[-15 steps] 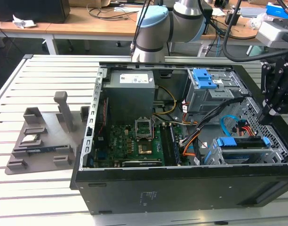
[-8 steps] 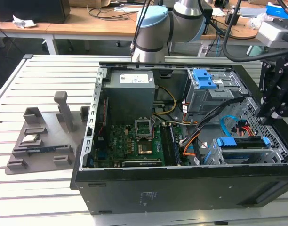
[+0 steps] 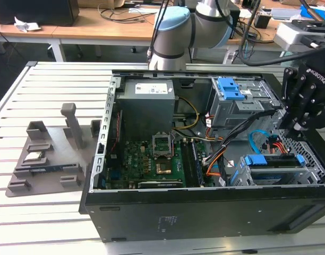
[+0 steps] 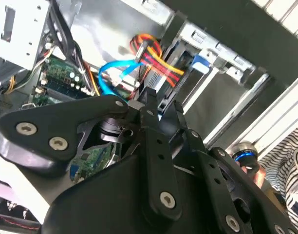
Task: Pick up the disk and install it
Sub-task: 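Insert the second disk wire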
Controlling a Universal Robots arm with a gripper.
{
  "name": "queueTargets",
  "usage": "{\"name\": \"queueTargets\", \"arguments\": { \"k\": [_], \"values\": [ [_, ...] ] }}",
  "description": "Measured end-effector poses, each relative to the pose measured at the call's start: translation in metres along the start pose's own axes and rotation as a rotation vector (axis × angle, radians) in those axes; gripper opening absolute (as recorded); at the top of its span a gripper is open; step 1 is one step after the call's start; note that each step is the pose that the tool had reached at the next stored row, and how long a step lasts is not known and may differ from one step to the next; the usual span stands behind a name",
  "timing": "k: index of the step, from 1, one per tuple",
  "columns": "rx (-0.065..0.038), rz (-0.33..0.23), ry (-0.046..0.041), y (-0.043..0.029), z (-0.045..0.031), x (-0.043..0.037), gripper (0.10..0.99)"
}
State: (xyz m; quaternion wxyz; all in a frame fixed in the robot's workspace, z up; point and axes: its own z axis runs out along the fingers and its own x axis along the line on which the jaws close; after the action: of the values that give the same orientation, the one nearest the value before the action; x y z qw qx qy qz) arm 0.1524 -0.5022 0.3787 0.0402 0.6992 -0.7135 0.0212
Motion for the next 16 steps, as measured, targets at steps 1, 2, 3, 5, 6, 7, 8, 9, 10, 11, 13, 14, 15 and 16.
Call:
{"name": "queueTargets", "arguments": {
  "k": [1, 2, 3, 5, 6, 7, 8, 9, 10, 11, 13, 14, 15, 16],
  "values": [
    [0.000, -0.002, -0.0001, 0.0099, 0.0020, 0.0020, 0.302],
    [0.000, -0.005, 0.0004, 0.0117, 0.0031, 0.0034, 0.302],
    [0.001, -0.009, 0.0001, 0.0121, 0.0044, 0.0039, 0.302],
    [0.001, -0.024, 0.0007, 0.0126, 0.0073, 0.0053, 0.302],
    [0.002, -0.029, 0.0006, 0.0129, 0.0084, 0.0057, 0.302],
    [0.002, -0.039, 0.0012, 0.0141, 0.0104, 0.0062, 0.302],
    [0.003, -0.042, 0.0013, 0.0142, 0.0115, 0.0062, 0.302],
    [0.003, -0.042, 0.0013, 0.0142, 0.0115, 0.0063, 0.302],
    [0.003, -0.042, 0.0012, 0.0143, 0.0116, 0.0063, 0.302],
    [0.003, -0.042, 0.0011, 0.0143, 0.0116, 0.0063, 0.302],
    [0.003, -0.042, 0.0011, 0.0143, 0.0116, 0.0063, 0.286],
    [0.003, -0.042, 0.0010, 0.0143, 0.0117, 0.0063, 0.286],
    [0.003, -0.042, 0.0011, 0.0143, 0.0116, 0.0064, 0.220],
    [0.003, -0.042, 0.0011, 0.0143, 0.0117, 0.0064, 0.161]
  ]
}}
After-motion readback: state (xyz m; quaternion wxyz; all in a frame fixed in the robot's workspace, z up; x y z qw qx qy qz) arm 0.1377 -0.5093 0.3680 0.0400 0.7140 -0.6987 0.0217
